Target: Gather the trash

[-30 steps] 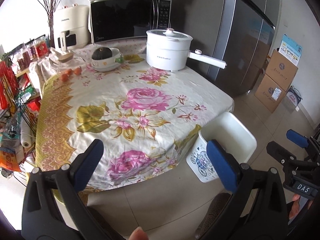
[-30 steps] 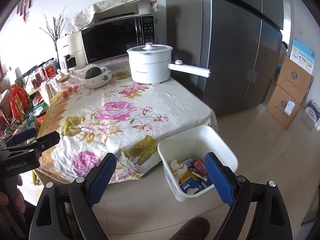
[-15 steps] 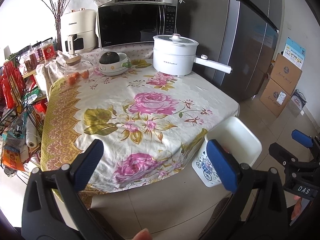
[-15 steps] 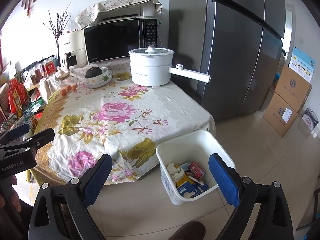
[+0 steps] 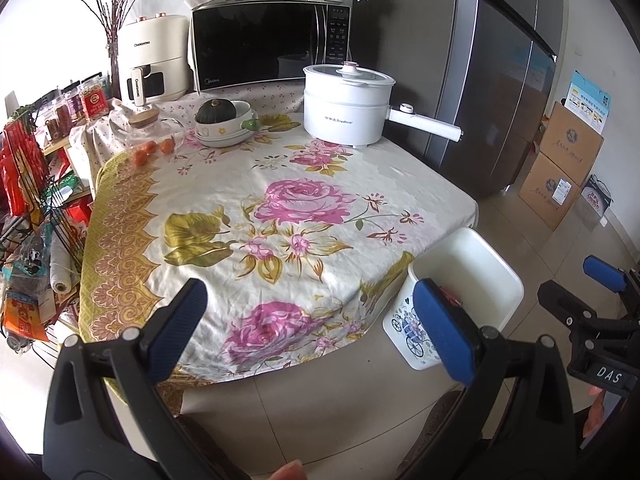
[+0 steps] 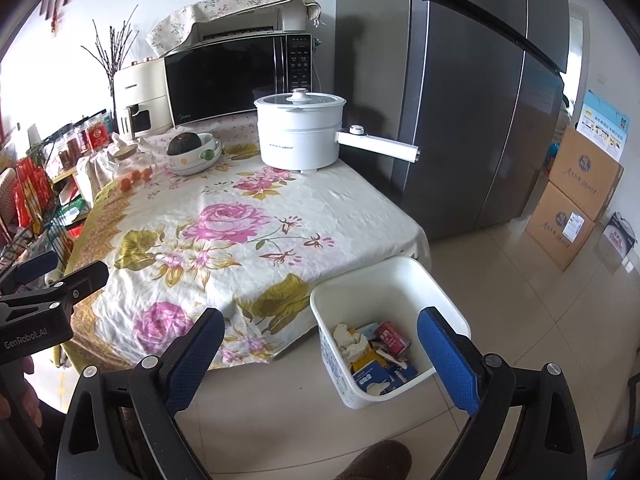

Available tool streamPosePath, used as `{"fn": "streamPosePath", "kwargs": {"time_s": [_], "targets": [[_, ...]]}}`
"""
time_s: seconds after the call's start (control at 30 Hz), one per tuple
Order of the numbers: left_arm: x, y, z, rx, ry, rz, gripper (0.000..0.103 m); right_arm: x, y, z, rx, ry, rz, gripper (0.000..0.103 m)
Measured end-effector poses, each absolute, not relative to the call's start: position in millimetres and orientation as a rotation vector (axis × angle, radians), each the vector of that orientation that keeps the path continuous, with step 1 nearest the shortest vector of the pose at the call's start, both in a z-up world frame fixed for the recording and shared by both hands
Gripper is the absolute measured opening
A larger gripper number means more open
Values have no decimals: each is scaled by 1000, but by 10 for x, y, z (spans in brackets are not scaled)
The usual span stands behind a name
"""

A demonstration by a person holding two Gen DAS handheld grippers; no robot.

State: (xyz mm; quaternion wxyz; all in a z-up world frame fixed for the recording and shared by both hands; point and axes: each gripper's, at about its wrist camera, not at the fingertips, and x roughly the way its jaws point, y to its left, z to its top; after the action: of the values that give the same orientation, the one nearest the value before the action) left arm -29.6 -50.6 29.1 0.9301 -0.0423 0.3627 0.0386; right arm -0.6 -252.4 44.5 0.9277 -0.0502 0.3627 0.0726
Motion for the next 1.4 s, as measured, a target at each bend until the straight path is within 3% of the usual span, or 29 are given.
{"fn": "streamPosePath", "kwargs": {"time_s": [1.4], "targets": [[-296, -504, 256, -93, 769, 62, 102, -54, -2508, 428, -90, 746, 137, 98]]}}
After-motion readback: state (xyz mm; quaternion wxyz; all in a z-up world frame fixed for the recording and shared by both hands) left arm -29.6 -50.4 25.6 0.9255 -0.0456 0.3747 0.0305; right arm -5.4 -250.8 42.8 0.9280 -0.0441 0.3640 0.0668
